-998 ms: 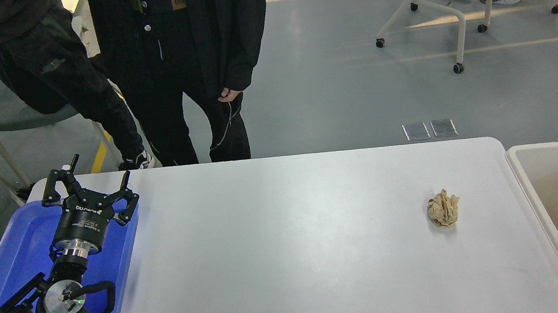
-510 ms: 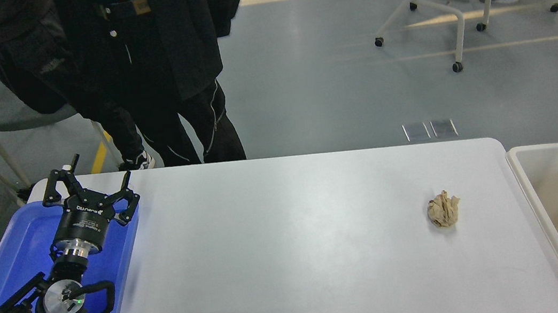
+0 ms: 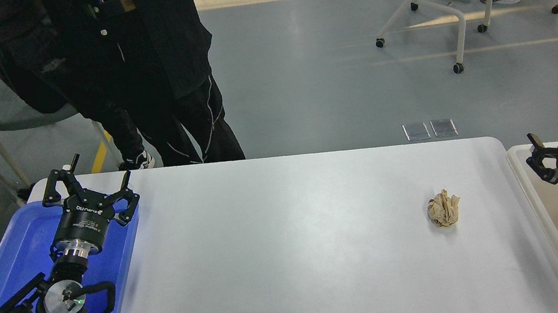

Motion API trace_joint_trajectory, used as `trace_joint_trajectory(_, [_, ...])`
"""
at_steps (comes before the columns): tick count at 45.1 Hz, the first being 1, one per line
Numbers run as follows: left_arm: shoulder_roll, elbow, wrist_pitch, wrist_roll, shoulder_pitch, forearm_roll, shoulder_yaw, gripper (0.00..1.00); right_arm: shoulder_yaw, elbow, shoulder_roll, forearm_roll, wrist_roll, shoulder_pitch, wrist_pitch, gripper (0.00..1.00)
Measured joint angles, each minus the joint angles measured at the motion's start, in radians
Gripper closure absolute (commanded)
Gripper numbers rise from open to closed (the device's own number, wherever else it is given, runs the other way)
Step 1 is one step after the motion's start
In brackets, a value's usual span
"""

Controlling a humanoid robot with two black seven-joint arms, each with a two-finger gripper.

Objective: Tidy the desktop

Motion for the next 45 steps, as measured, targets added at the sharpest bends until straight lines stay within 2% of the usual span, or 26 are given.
trace_joint_trajectory(11, [0.000,0.000,0.000,0.000,0.000,0.000,0.000,0.00,0.055,0.022,0.107,-0.069,0.015,-0.009,0.026,0.00])
trace_joint_trajectory(19, [0.000,0.000,0.000,0.000,0.000,0.000,0.000,0.00,0.080,0.016,0.163,-0.098,0.053,-0.012,0.013,0.00])
trace_joint_trajectory(28, [0.000,0.000,-0.001,0.000,0.000,0.000,0.000,0.00,0.096,0.017,0.199,-0.109,0.080,-0.029,0.005,0.00])
trace_joint_trajectory(45, [0.000,0.000,-0.001,0.000,0.000,0.000,0.000,0.00,0.096,0.013,0.241,-0.112,0.094,-0.051,0.004,0.00])
